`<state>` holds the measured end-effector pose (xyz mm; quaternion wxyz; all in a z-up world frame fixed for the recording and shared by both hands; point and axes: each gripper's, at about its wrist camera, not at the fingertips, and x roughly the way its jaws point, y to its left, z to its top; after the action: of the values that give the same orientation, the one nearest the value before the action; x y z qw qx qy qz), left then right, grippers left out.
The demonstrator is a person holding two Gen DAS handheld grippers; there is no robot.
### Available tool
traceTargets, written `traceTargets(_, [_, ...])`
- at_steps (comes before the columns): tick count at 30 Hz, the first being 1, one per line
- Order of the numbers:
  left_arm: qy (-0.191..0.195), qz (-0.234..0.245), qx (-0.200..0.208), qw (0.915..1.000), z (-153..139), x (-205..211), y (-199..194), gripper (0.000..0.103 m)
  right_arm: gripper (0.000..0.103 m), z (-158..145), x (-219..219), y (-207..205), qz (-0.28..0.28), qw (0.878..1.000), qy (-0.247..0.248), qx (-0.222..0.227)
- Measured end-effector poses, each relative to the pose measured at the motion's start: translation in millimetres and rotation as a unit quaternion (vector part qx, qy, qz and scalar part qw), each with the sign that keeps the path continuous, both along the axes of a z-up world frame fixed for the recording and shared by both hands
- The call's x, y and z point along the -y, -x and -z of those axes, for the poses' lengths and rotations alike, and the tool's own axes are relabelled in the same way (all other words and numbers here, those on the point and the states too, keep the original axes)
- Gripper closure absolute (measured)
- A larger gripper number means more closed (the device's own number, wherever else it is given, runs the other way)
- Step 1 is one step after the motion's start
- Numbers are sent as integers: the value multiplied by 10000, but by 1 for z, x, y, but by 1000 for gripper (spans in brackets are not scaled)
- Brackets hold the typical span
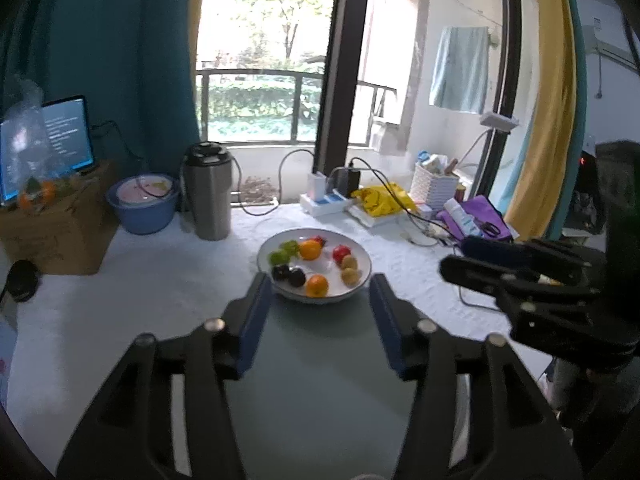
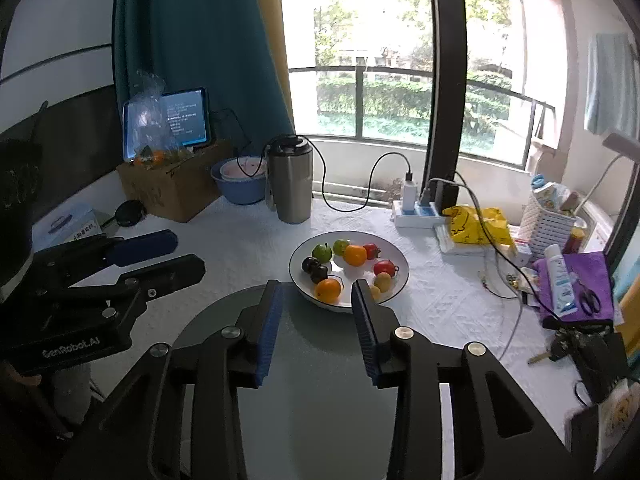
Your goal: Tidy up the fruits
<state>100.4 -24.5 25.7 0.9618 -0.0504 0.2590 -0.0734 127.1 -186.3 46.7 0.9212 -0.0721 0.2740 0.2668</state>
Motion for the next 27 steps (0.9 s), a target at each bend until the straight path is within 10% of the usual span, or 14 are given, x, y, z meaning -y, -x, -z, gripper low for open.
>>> traceTargets(8, [-27,-326,311,9990,-24,-10,30,18,48,-30,10,35,320,9988,-84,373])
traceTargets(16, [-59,-795,412,9960,-44,-19,42,15,25,-53,21,53,513,9963,-230,647])
traceTargets(27, [-168,-916,399,9948,-43,-20,41,15,24,-44,22,44,617,9966,-229,505])
